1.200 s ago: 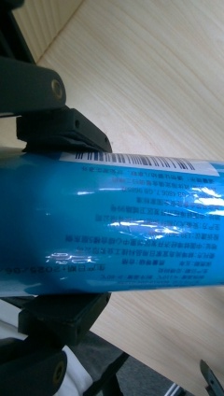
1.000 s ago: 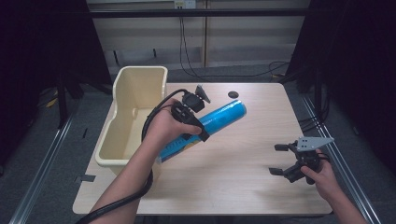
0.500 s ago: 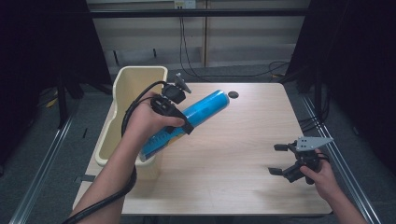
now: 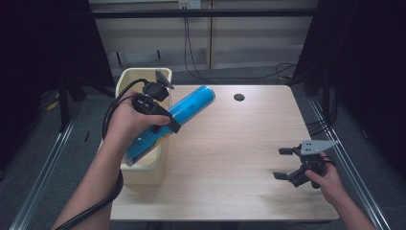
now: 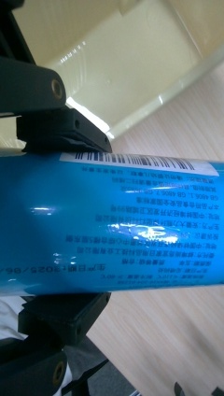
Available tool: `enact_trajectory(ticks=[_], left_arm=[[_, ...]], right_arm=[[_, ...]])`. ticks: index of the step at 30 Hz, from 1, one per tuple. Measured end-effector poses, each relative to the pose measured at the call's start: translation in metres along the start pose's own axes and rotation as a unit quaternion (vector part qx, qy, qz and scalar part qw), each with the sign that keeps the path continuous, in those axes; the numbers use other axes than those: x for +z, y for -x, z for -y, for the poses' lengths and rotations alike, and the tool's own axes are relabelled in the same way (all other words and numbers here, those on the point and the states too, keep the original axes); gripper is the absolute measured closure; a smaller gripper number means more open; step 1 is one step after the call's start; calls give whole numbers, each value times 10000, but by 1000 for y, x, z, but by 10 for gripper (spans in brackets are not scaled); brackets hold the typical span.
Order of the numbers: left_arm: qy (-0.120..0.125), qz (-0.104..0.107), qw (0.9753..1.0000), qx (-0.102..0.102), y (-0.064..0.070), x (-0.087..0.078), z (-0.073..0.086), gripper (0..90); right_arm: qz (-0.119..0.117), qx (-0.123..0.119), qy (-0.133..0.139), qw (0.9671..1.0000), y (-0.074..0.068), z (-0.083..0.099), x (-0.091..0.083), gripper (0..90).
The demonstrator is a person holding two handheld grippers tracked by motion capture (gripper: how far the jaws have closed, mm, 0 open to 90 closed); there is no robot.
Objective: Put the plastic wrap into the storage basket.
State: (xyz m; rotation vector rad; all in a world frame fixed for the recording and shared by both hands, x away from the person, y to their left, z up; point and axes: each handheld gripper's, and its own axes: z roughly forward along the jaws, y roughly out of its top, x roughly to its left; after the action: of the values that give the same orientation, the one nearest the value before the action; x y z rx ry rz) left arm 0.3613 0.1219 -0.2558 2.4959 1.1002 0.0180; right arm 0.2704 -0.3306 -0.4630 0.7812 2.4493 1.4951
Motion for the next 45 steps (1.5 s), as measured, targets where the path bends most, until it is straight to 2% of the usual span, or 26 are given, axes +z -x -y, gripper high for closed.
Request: enact_trajectory(ticks=[1, 4, 5, 12, 14, 15, 19, 22, 23, 24, 25, 27, 29, 34, 35, 36, 37, 38, 40, 42, 43, 44, 45], left_arm=[[75, -12, 9998, -165, -2, -4, 3, 322], [84, -30, 9996, -259, -5, -8, 7, 322], [122, -113, 9994, -306, -8, -11, 11, 322], [69, -274, 9983, -515, -19, -22, 23, 321], [30, -244, 9981, -557, -21, -24, 25, 322], [31, -320, 9974, -651, -24, -27, 28, 322], [32, -414, 9960, -792, -31, -32, 36, 322], [18, -426, 9957, -820, -34, -34, 39, 322], [30, -428, 9948, -923, -35, -34, 41, 322], [33, -434, 9949, -911, -38, -35, 42, 322], [33, -474, 9938, -1002, -39, -36, 44, 322], [28, -458, 9935, -1039, -41, -37, 45, 322], [84, -507, 9922, -1140, -44, -39, 48, 322], [65, -590, 9918, -1129, -48, -42, 51, 322], [103, -638, 9908, -1189, -48, -43, 53, 322], [103, -638, 9908, -1189, -48, -43, 53, 322], [151, -619, 9895, -1298, -51, -45, 56, 322], [151, -619, 9895, -1298, -51, -45, 56, 322], [103, -720, 9880, -1360, -53, -45, 59, 322], [67, -717, 9878, -1382, -54, -44, 61, 322], [67, -765, 9862, -1466, -55, -42, 63, 322], [36, -753, 9865, -1455, -57, -42, 64, 322], [37, -794, 9847, -1553, -56, -41, 65, 322]], right_arm=[[7, -11, -10, 10000, 0, 0, 1, 22], [-7, -50, -23, 10000, 0, -2, 4, 23], [-12, -45, -27, 10000, 0, -3, 5, 22], [-102, -105, -75, 9999, 0, -6, 12, 22], [-109, -126, -96, 9998, 0, -7, 13, 22], [-145, -128, -94, 9998, 0, -7, 14, 22], [-138, -117, -74, 9998, -1, -9, 15, 22], [-153, -136, -94, 9997, 0, -8, 16, 23], [-146, -141, -81, 9998, -1, -8, 17, 22], [-162, -126, -104, 9997, -1, -8, 17, 23], [-162, -149, -85, 9997, -1, -9, 17, 23], [-159, -129, -91, 9997, -2, -9, 17, 23], [-148, -144, -81, 9998, -2, -9, 17, 23], [-139, -154, -76, 9998, -1, -9, 18, 23], [-201, -134, -93, 9997, -1, -9, 19, 23], [-201, -134, -93, 9997, -1, -9, 19, 23], [-184, -146, -111, 9997, -2, -9, 20, 23], [-184, -146, -111, 9997, -2, -9, 20, 23], [-221, -184, -89, 9995, -2, -11, 21, 22], [-228, -188, -83, 9995, -2, -12, 22, 23], [-227, -191, -88, 9995, -2, -13, 23, 22], [-246, -179, -84, 9995, -3, -13, 23, 23], [-272, -174, -68, 9995, -2, -14, 24, 22]])
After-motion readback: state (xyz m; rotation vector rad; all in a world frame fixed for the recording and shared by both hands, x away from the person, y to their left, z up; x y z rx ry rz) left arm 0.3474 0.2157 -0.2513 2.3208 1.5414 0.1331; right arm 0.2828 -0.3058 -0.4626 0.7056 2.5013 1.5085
